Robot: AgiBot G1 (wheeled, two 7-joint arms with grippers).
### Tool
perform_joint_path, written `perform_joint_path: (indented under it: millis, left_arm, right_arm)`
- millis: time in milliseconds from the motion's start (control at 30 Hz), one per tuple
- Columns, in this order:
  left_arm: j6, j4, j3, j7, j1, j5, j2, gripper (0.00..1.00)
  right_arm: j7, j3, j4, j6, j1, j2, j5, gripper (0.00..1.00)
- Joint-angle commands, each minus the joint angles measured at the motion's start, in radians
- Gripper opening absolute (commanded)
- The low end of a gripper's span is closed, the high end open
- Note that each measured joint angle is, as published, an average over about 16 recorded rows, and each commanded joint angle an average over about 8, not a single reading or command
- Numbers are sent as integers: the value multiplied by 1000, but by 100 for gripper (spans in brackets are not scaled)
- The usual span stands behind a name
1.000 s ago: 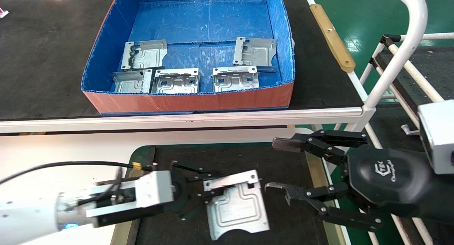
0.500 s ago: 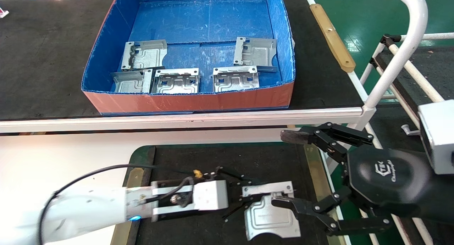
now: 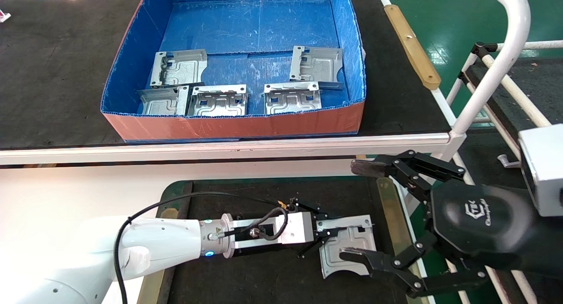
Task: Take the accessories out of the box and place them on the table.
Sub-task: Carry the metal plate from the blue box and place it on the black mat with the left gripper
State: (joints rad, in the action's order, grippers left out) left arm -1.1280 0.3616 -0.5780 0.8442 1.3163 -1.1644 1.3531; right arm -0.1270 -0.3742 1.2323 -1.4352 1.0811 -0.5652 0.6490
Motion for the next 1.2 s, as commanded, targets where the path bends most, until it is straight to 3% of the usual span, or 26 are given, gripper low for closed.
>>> perform_joint_path:
  millis: [33, 500, 900, 933, 1133, 1200]
  left_arm:
    - [8, -35, -7, 27, 10, 6, 12, 0]
    - [245, 66, -189, -36, 8, 113, 19, 0]
    - [344, 127, -345, -77, 26, 226, 17, 2]
    - [348, 128, -354, -78, 28, 233, 17, 8]
    - [368, 134, -393, -80, 34, 263, 17, 83]
    - [371, 135, -399, -80, 35, 268, 17, 99]
  right_arm:
    - [0, 0, 0, 0, 0, 0, 0, 100]
    - [0, 0, 0, 0, 0, 0, 0, 100]
    - [0, 0, 0, 0, 0, 0, 0, 100]
    - [0, 0, 0, 0, 0, 0, 0, 100]
    - [0, 0, 0, 0, 0, 0, 0, 100]
    - [0, 0, 0, 0, 0, 0, 0, 100]
